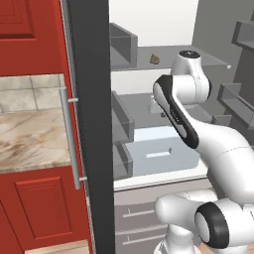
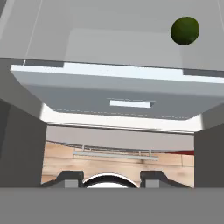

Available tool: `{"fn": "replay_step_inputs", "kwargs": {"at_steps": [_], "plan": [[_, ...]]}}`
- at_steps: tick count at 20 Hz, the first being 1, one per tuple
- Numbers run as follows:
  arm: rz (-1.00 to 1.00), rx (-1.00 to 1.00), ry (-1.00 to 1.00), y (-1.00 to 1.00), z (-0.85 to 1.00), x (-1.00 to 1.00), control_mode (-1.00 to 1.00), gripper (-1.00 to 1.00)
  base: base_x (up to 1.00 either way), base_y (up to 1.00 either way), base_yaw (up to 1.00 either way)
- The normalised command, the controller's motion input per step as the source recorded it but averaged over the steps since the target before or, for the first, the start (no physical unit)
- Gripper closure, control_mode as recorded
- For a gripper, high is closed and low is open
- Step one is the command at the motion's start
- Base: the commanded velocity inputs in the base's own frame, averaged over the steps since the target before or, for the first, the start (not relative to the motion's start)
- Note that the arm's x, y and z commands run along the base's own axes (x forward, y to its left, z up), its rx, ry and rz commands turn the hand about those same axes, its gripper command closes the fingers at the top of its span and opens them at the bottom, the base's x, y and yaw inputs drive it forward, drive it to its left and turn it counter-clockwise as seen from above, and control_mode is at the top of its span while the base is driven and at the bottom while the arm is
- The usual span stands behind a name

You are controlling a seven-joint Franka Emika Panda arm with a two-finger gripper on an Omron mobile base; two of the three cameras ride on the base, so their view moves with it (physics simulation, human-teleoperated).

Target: Grab the garlic and lime from the fridge, place them in the blender, close the lid, and turn on the blender to create a marinade.

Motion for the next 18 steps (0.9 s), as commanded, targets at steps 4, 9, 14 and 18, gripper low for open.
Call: {"fn": "replay_step_inputs", "kwargs": {"at_steps": [4, 9, 14, 18], "plan": [[0.00, 0.00, -0.01, -0.08, -0.02, -0.01, -1.00, -1.00, 0.00, 0.00, 0.00], [-0.07, -0.03, -0.16, -0.34, -0.60, 0.11, -1.00, -1.00, 0.00, 0.00, 0.00], [-0.18, 0.00, -0.17, -0.31, -0.48, 0.72, -1.00, -1.00, 0.00, 0.00, 0.00], [-0.14, 0.06, -0.14, -0.66, -0.08, 0.54, -1.00, -1.00, 0.00, 0.00, 0.00]]}}
